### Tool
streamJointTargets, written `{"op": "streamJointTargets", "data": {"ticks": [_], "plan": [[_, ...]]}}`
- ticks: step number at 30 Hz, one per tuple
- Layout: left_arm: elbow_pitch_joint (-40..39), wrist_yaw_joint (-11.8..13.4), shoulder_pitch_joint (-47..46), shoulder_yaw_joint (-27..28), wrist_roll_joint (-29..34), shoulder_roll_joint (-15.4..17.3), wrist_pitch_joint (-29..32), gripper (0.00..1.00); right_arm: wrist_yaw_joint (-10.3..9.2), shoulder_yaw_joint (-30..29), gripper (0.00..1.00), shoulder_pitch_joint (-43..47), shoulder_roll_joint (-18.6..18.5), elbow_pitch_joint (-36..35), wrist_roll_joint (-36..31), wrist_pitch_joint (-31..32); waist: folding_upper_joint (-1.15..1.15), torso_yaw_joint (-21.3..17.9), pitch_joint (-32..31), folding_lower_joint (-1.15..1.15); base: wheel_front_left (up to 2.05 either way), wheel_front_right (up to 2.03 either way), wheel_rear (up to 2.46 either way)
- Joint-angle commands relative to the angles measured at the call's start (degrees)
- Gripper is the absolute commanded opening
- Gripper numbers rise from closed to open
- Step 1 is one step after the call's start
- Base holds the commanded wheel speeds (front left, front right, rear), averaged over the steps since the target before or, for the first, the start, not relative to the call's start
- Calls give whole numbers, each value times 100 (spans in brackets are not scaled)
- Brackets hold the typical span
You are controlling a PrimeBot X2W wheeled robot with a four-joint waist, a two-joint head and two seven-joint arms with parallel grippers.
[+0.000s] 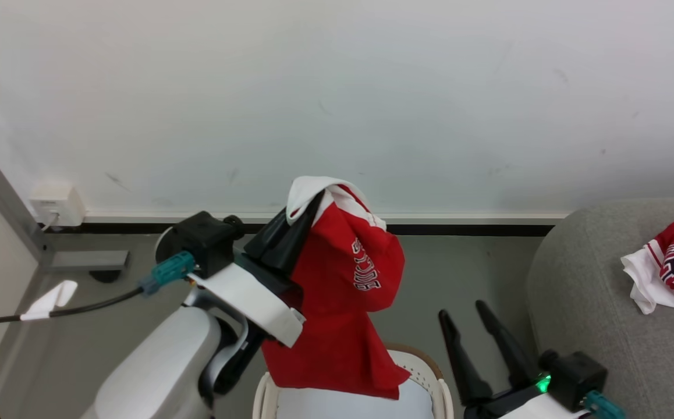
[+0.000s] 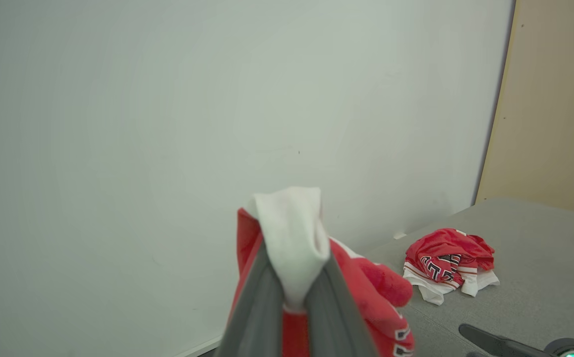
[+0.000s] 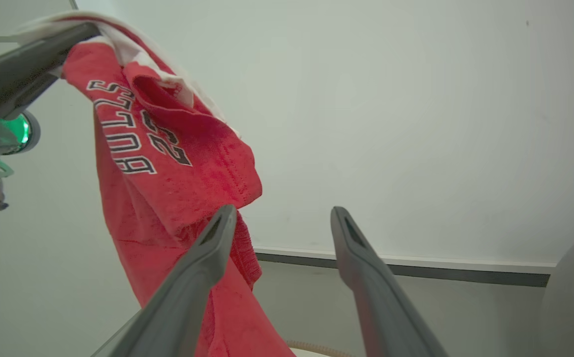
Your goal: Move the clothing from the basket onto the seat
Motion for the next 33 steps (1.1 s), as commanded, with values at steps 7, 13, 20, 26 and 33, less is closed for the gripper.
{"op": "streamJointTargets", "data": {"ticks": [7,13,20,26,33], "plan": [[-187,-56,114,-240,-36,-167,58,0,-13,978,100,-438,-179,671,-69,5,-1,282,-78,0,0,0,0],[-401,-120,160,-544,0,-347,147,0,-13,1597,100,-969,-132,1387,309,5,-1,588,-102,0,0,0,0],[-639,-163,222,-831,-51,-541,242,0,-13,1994,100,-1432,-57,2022,547,5,-1,925,-132,0,0,0,0],[-750,-139,282,-881,-111,-507,293,0,-13,1934,0,-1398,-18,1983,627,5,-1,1093,-130,0,0,0,0],[-613,-50,328,-752,-174,-351,256,0,-13,1847,0,-1269,-6,1792,618,5,-1,1041,-83,0,0,0,0]]}}
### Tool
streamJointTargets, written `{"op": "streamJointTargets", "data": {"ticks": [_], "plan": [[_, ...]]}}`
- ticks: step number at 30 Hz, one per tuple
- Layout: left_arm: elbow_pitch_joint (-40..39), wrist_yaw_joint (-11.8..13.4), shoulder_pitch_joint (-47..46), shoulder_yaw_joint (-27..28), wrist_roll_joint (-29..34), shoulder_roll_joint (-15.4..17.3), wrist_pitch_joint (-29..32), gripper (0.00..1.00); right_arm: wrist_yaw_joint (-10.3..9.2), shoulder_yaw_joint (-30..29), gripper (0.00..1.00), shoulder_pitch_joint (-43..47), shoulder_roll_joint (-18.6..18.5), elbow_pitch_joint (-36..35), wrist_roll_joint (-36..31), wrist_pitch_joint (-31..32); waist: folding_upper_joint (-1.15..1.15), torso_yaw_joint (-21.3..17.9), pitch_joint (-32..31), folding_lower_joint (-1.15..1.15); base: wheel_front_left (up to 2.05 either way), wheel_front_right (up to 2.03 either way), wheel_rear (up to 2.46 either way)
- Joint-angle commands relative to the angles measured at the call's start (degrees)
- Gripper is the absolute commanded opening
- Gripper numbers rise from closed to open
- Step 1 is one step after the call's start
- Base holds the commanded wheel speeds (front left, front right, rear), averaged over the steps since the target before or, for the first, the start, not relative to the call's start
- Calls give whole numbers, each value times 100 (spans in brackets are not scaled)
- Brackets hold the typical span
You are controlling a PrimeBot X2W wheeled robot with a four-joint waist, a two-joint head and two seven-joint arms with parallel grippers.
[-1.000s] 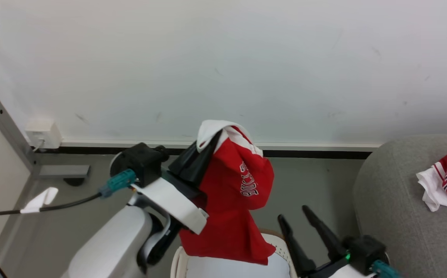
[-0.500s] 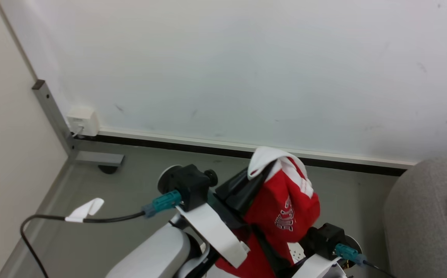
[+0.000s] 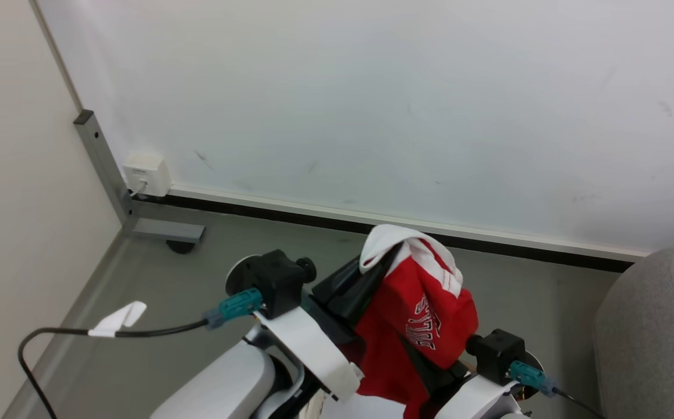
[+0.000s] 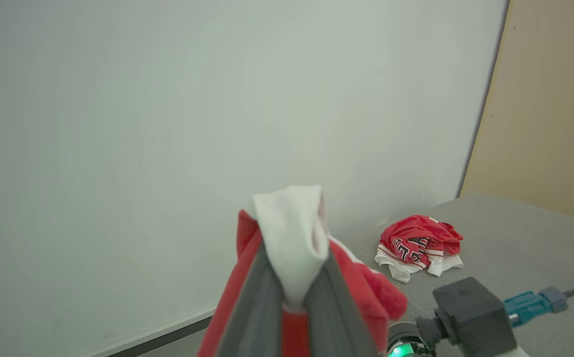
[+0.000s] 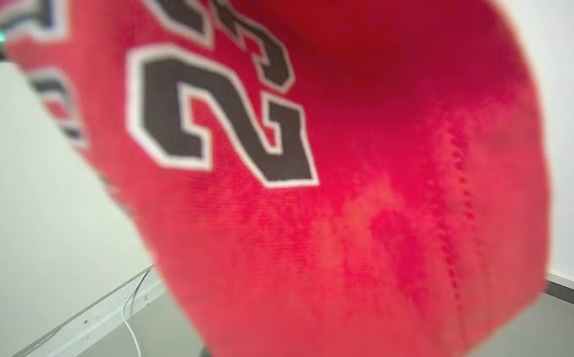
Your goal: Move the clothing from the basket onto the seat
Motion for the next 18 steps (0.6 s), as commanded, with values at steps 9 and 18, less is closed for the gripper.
{"op": "streamJointTargets", "data": {"ticks": [9,18], "plan": [[358,111,50,215,-139,136,-167,0,-13,-52,0,122,2,-236,43,5,0,-209,38,0,0,0,0],[425,-14,217,27,-158,98,-229,100,-13,-634,0,255,-82,-562,-25,4,0,-494,109,0,0,0,0]]}}
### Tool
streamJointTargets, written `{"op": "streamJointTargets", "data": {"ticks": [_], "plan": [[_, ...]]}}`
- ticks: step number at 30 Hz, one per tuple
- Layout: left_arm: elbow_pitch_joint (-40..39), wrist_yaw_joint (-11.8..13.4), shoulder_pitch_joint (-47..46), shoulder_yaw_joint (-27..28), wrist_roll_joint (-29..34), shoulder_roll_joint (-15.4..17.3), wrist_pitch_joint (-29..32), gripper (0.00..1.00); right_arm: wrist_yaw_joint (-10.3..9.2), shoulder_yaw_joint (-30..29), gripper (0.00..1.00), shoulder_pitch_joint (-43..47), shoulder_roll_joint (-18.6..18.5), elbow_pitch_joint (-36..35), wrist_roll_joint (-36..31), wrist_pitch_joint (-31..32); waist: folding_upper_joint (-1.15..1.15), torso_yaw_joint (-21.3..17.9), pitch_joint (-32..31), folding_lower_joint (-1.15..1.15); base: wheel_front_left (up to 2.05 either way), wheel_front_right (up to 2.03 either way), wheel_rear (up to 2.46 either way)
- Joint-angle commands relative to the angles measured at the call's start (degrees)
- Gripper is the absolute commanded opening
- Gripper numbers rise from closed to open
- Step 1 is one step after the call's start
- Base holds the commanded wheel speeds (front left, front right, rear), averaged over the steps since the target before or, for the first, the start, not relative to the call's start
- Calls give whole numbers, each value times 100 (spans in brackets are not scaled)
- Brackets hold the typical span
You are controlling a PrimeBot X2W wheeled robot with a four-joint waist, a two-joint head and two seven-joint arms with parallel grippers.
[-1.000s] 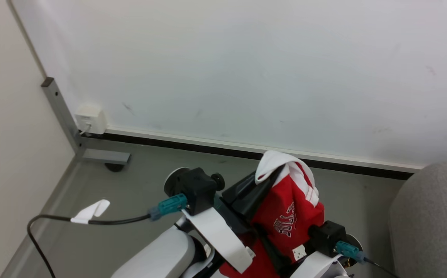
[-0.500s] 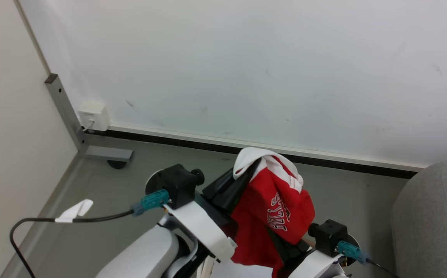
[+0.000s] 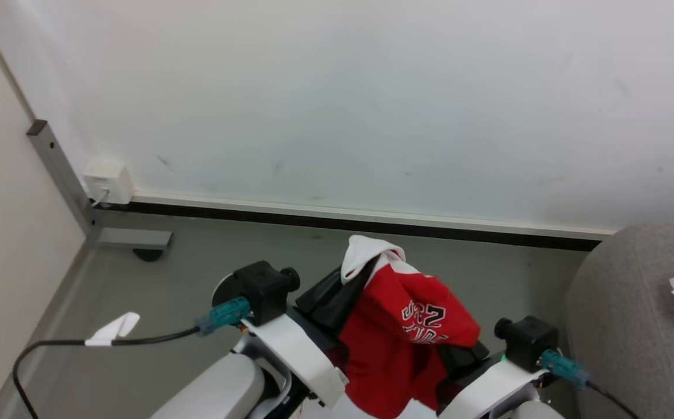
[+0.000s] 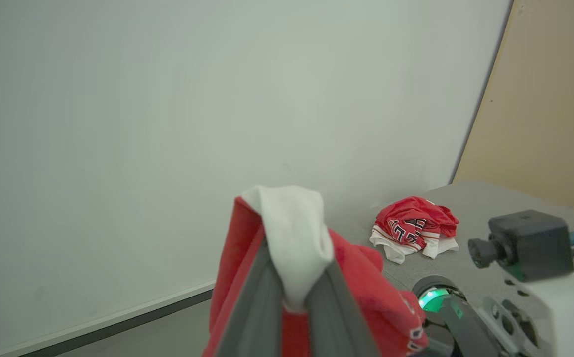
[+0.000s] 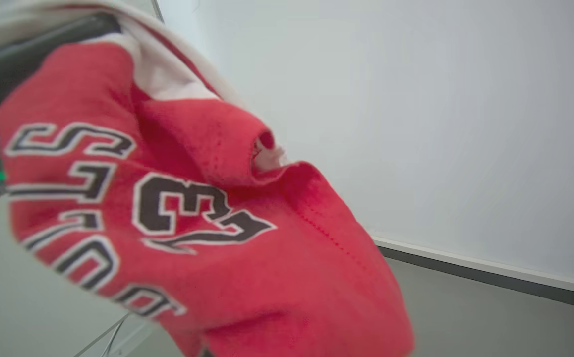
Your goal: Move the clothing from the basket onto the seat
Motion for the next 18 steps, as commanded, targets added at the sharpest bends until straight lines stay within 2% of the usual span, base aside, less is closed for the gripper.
{"op": "streamJointTargets", "data": {"ticks": [1,6,12,13,14,15,18], "plan": [[-21,-13,93,-7,-15,-11,-48,100,-13,-91,0,87,-39,-57,-32,4,0,-96,32,0,0,0,0],[-5,-24,217,-97,0,-18,-107,100,-13,-495,0,133,-102,-268,-97,2,0,-477,89,0,0,0,0],[44,-21,364,-182,116,12,-211,100,-13,-1137,0,261,-239,-614,-216,2,0,-1119,178,0,0,0,0],[44,-21,364,-182,116,12,-211,100,-13,-1137,0,261,-239,-614,-216,2,0,-1119,178,0,0,0,0],[43,-28,399,-212,147,8,-240,100,-13,-1374,0,302,-316,-763,-264,2,0,-1354,203,0,0,0,0],[43,-28,399,-212,147,8,-240,100,-13,-1374,0,302,-316,-763,-264,2,0,-1354,203,0,0,0,0],[51,-39,461,-239,198,-5,-279,100,-13,-1660,0,397,-409,-995,-375,2,0,-1716,236,0,0,0,0]]}}
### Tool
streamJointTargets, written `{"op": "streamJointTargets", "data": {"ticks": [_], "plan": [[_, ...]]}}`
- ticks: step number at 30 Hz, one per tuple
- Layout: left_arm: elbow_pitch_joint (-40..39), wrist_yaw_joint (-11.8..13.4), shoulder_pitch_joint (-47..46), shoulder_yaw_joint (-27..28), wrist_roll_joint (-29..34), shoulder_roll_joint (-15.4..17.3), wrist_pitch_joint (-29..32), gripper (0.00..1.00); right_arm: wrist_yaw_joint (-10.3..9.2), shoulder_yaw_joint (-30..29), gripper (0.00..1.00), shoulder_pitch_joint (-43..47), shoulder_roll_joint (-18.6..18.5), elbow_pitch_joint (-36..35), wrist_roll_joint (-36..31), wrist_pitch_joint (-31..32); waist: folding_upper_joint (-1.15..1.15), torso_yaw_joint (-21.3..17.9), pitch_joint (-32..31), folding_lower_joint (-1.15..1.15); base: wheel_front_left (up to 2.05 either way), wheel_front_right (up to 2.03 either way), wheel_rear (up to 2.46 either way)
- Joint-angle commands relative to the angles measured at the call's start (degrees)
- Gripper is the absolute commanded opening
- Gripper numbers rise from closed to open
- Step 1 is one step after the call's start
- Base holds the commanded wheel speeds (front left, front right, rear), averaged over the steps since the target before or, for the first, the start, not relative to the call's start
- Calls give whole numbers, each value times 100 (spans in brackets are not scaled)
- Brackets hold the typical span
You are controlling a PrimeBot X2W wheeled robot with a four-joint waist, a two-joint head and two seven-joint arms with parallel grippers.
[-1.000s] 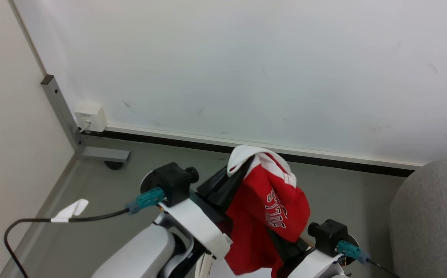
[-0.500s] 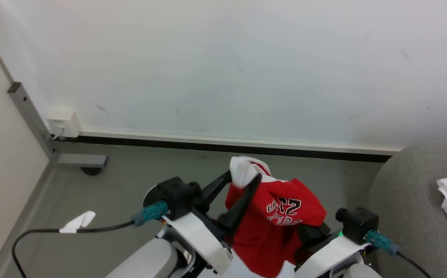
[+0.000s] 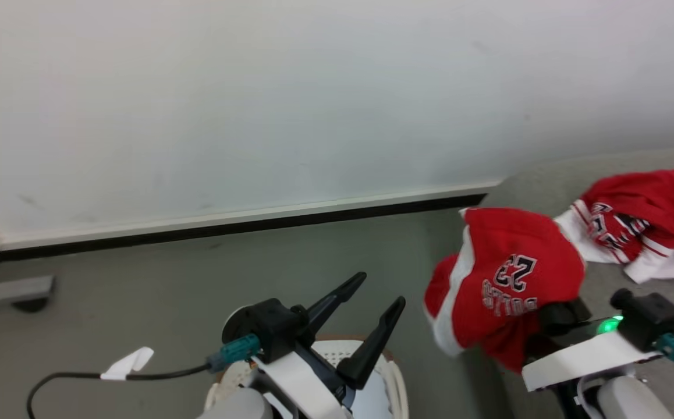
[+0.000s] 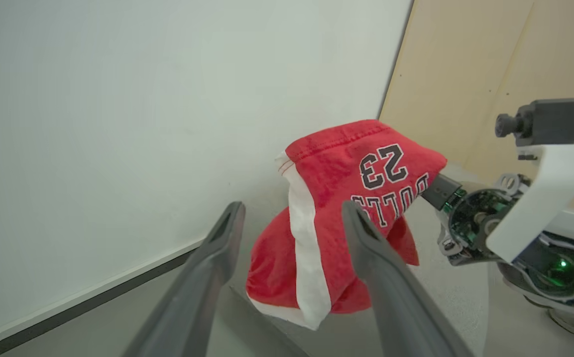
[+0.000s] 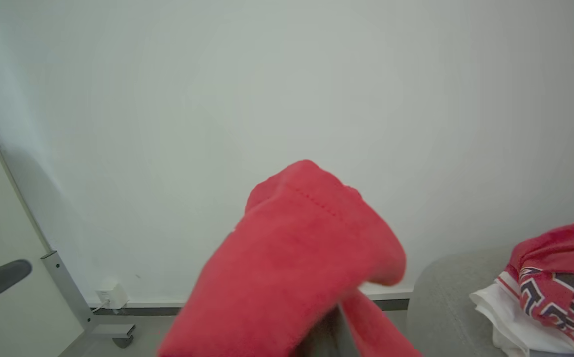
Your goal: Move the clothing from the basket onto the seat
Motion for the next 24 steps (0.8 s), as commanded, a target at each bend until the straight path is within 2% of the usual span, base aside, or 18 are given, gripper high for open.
{"op": "streamJointTargets", "data": {"ticks": [1,8,13,18,24], "plan": [[13,-15,83,-17,135,-2,-45,100,-13,-137,0,103,-74,-122,-77,1,0,-450,70,0,0,0,0],[38,-84,133,-110,358,-26,-114,100,-13,-660,0,411,-262,-611,-239,2,0,-1175,122,0,0,0,0],[138,-125,200,-124,500,-61,-135,100,-13,-872,0,663,-290,-833,-245,1,0,-1531,151,0,0,0,0],[226,-156,224,-97,577,-112,-142,100,-13,-937,0,827,-286,-981,-254,2,0,-1707,187,0,0,0,0],[259,-218,249,-35,680,-169,-146,100,-13,-1009,0,866,-319,-1081,-309,1,0,-1712,242,0,0,0,0]]}}
